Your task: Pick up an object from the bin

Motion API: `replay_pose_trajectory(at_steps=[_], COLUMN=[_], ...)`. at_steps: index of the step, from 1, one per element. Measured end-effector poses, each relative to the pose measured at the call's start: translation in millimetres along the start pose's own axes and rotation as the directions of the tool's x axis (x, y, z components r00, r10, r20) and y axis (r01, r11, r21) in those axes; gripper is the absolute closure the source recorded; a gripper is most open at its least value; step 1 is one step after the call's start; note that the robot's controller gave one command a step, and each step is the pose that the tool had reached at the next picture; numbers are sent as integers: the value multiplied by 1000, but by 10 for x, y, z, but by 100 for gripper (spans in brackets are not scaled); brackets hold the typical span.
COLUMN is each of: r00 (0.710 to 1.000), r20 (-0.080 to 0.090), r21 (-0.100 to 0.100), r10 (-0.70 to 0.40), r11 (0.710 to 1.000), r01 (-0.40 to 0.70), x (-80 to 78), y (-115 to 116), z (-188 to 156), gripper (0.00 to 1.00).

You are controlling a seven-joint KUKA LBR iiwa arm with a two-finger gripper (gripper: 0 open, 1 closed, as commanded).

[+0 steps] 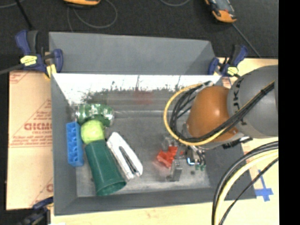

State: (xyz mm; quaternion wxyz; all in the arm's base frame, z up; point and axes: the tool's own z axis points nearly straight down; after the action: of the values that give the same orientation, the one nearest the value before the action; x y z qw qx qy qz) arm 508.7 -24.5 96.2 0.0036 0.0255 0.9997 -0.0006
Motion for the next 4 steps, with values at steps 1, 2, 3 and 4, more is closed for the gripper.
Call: replay_pose_trajectory(at_steps=[1, 2, 3, 4], r00=[999, 968, 968, 970], r20=[-2, 1, 1, 10], r21=[-3, -1, -1, 3], r10=[-43, -251, -251, -241], r11=[999, 968, 968, 970], r01=[43, 251, 251, 241], x=[-138, -300, -301, -249], y=[-124, -221, -221, -216], z=[168, 190, 190, 186], gripper=[0, 100, 100, 100])
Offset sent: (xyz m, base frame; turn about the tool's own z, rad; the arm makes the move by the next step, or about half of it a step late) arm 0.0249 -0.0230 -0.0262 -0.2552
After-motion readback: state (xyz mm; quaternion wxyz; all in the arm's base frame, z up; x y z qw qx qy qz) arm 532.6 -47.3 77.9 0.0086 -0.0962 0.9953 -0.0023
